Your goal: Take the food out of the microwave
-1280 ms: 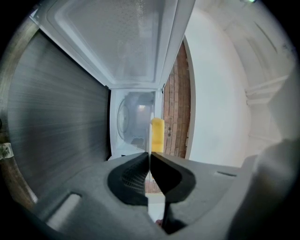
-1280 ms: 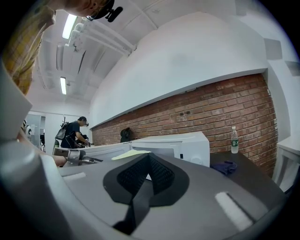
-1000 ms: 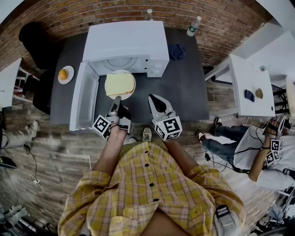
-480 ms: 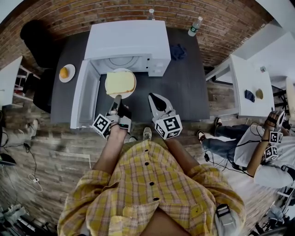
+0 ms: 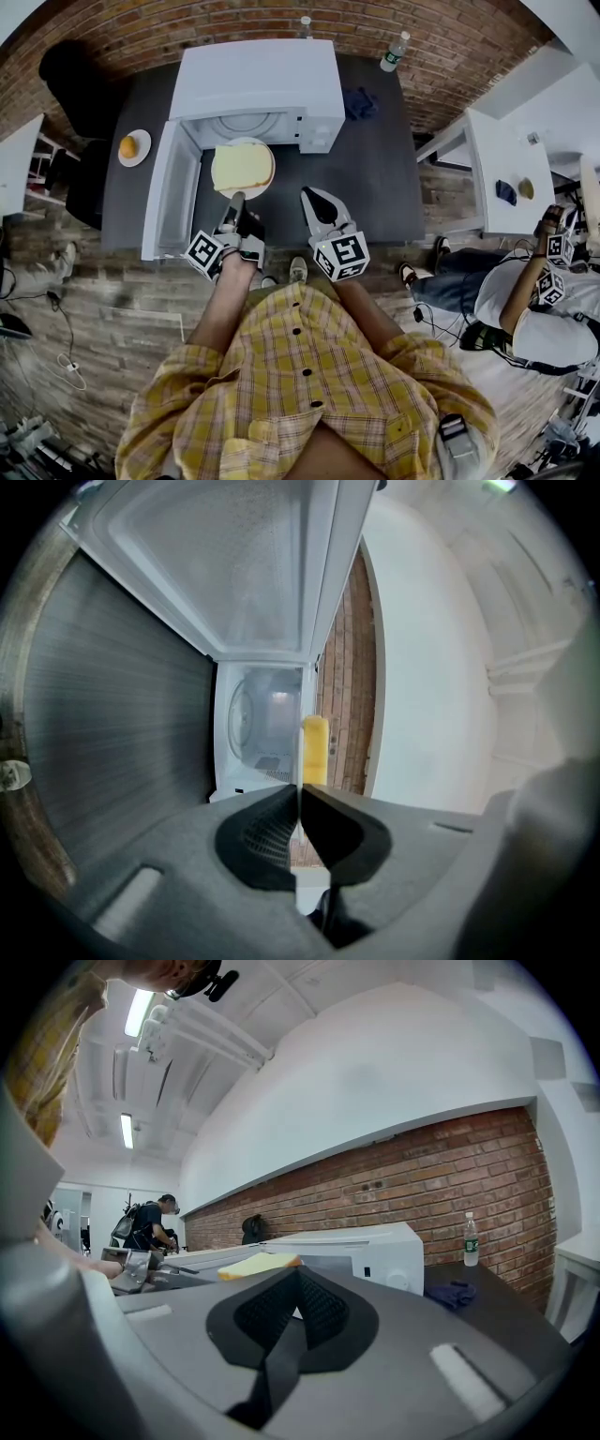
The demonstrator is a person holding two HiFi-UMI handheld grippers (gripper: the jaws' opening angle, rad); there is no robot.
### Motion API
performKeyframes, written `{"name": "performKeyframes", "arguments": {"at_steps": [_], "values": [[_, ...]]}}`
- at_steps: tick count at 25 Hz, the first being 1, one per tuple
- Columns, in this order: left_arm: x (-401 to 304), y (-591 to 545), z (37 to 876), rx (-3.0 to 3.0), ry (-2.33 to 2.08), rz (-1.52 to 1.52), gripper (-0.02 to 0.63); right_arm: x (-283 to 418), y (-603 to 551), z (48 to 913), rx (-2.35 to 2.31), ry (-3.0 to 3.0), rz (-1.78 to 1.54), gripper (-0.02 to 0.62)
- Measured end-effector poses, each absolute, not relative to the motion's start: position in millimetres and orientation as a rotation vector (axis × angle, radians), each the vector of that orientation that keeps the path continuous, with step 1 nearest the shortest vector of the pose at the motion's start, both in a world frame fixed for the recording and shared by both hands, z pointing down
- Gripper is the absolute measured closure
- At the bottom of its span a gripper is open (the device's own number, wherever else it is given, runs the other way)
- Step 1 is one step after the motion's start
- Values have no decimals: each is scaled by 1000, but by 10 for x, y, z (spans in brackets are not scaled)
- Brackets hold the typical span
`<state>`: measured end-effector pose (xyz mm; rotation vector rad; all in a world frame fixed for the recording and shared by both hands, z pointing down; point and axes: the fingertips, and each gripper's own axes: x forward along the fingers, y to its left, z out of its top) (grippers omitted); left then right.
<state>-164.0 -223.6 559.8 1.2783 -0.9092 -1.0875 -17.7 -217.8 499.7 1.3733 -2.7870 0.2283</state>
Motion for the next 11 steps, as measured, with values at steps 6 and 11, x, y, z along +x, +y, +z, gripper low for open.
{"name": "performKeyframes", "arguments": {"at_steps": [6, 11], "values": [[-1631, -2228, 5621, 1279, -911, -1081, 594, -162, -2173, 5025, 1380, -2782, 230, 592], [-1684, -2263, 5641, 1277, -925, -1093, 594, -202, -2228, 5032, 1360, -2790, 220, 592]]}}
